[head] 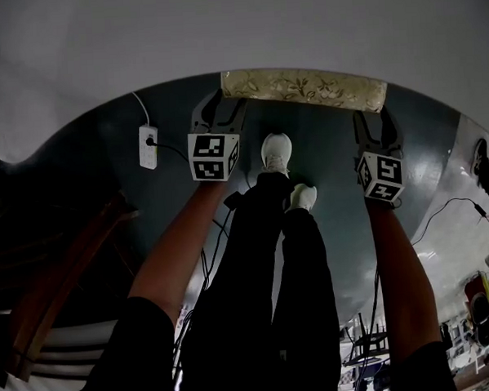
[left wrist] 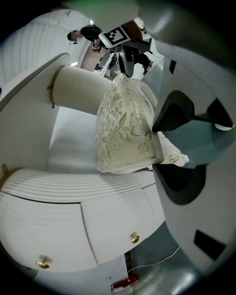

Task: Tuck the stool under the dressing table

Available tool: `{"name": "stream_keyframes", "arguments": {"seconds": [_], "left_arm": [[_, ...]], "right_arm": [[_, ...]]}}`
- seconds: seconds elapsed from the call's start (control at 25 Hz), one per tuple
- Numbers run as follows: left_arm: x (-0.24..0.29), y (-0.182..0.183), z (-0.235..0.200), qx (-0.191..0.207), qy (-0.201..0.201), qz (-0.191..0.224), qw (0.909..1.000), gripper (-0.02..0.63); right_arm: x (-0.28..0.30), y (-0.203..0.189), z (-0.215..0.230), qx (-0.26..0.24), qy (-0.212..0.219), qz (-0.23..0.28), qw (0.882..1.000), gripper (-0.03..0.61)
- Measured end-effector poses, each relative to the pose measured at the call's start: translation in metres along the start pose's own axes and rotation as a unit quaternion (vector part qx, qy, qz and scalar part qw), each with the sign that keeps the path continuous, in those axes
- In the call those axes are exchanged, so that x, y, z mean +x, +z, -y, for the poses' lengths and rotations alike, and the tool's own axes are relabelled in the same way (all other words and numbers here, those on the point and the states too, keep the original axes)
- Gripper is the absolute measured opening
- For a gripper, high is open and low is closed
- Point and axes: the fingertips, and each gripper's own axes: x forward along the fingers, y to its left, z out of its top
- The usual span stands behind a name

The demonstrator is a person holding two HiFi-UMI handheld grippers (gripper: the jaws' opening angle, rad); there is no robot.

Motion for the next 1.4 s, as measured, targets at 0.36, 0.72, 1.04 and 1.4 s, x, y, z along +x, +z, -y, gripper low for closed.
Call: {"name": "stream_keyframes", "arguments": {"seconds": [0.36,0.72,1.04,1.4], "left_arm": [[0.002,0.001,-0.001,0.040,-0.025,-0.004,0.9989,0.232],[-0.035,-0.002,0.011,-0.059,-0.010,-0.012,0.9981,0.209],[-0.159,0.069,0.071,-0.031,-0.051,0.049,0.9970,0.210],[-0.333,0.215,0.151,-0.014,-0.090,0.131,0.9872,0.210]], "right_arm": [[0.000,-0.001,0.001,0.006,-0.004,-0.002,1.000,0.255],[-0.042,0.003,-0.023,0.005,0.017,-0.022,1.000,0.255],[-0.158,0.088,-0.057,0.067,0.034,0.018,0.997,0.255],[-0.335,0.265,-0.101,0.087,0.057,0.092,0.990,0.255]]}}
